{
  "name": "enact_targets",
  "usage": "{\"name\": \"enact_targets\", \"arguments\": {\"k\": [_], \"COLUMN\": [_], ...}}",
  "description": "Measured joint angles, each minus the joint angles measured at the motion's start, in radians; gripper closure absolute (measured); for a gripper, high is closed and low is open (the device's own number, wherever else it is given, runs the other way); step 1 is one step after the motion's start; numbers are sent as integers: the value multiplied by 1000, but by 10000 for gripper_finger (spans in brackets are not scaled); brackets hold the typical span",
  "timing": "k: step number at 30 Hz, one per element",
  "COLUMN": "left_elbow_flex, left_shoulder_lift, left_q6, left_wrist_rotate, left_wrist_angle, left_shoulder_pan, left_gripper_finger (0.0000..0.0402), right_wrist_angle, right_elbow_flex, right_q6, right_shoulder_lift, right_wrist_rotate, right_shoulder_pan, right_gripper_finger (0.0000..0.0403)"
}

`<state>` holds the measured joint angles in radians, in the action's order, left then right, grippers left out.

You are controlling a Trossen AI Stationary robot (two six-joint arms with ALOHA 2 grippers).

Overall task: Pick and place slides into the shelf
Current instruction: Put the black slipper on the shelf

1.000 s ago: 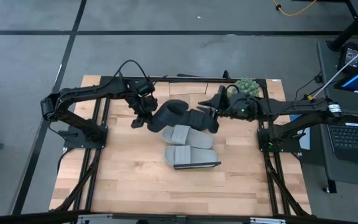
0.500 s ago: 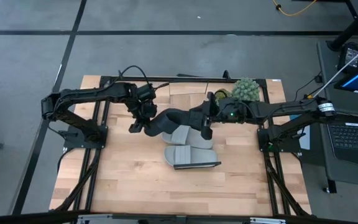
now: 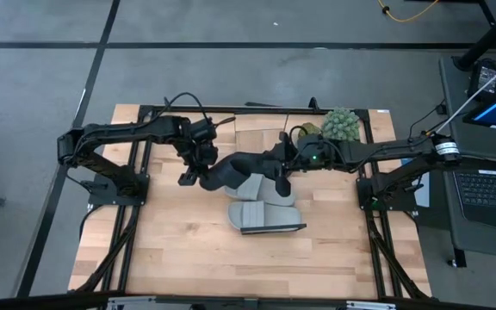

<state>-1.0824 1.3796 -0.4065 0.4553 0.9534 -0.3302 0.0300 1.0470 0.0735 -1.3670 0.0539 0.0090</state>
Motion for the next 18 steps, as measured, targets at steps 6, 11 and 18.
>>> {"name": "enact_targets", "arguments": {"k": [6, 11, 18], "left_elbow_flex": [0, 0, 0], "left_shoulder_lift": [0, 0, 0], "left_q6": [-5, -15, -16], "left_wrist_rotate": [1, 2, 14], "left_wrist_angle": [0, -1, -10], "left_shoulder_pan": [0, 0, 0], "left_gripper_finger": [344, 344, 344], "right_wrist_angle": [-2, -2, -11], "right_elbow_flex": [0, 0, 0], "right_q6": [7, 24, 22], "right_shoulder_lift": [0, 0, -38], "right_wrist_rotate": [-3, -4, -4], "right_shoulder_pan": [0, 0, -1], "right_gripper_finger": [229, 229, 229]}}
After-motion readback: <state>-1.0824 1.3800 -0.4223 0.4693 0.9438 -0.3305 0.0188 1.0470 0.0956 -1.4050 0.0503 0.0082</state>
